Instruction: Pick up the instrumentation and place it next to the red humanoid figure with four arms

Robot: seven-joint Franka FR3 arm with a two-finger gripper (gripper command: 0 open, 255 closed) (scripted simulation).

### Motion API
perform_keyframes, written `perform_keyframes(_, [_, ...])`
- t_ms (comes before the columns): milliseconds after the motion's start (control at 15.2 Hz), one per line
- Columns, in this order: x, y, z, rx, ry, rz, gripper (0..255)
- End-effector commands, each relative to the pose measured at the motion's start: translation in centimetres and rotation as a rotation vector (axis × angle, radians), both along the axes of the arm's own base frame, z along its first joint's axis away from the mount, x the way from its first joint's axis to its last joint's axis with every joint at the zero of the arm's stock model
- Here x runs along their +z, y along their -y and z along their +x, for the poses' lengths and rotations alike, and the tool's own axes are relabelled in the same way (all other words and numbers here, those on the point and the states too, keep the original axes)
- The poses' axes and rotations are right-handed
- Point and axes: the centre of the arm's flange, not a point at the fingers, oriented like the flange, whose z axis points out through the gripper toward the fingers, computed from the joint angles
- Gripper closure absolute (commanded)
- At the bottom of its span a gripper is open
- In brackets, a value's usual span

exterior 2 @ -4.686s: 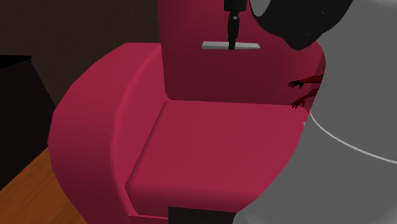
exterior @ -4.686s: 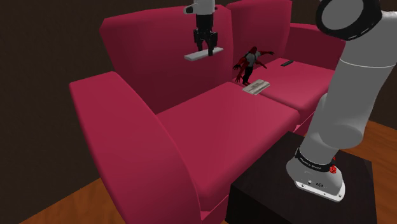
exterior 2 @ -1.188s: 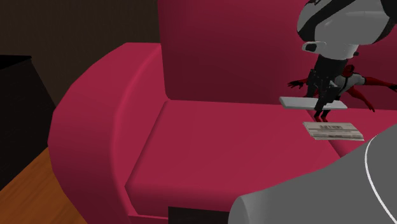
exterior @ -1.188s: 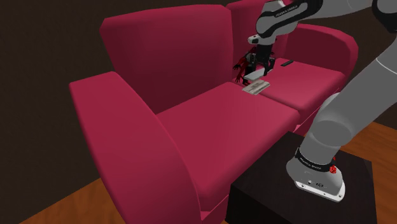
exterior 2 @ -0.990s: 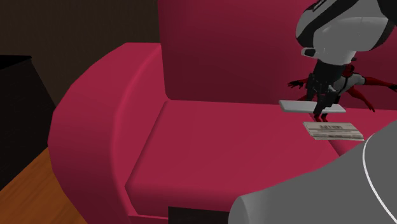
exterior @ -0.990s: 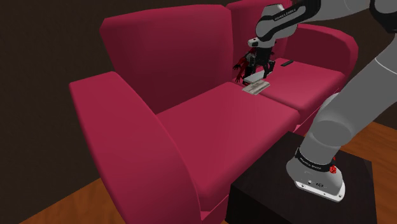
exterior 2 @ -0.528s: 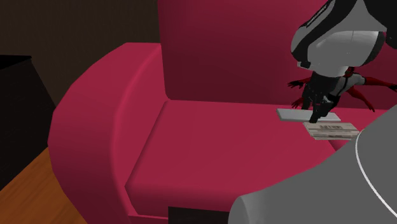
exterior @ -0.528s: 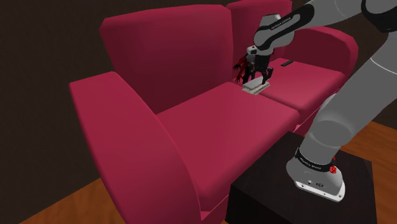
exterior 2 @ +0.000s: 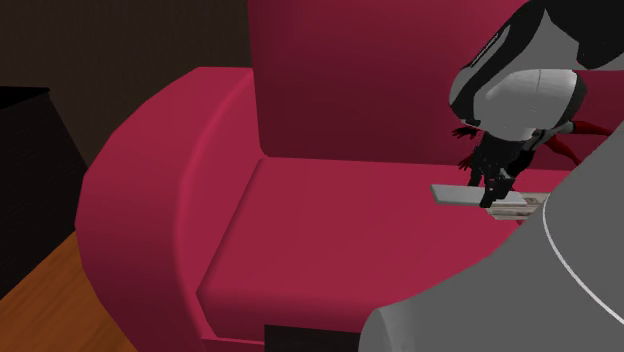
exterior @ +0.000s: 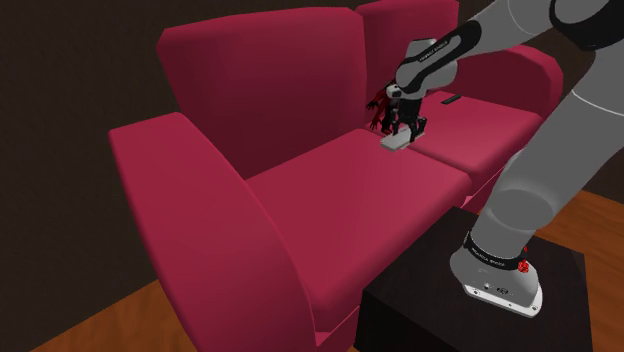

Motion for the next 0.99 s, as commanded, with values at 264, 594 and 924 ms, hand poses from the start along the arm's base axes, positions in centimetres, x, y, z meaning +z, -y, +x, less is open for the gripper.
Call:
perform_keyframes(264, [-3.1, 0.0, 0.0, 0.0, 0.001, -0.001, 255])
perform_keyframes(594, [-5.8, 0.0, 0.0, 0.0, 0.001, -0.001, 255])
perform_keyframes(924, [-8.4, 0.0, 0.0, 0.0, 0.001, -0.001, 255])
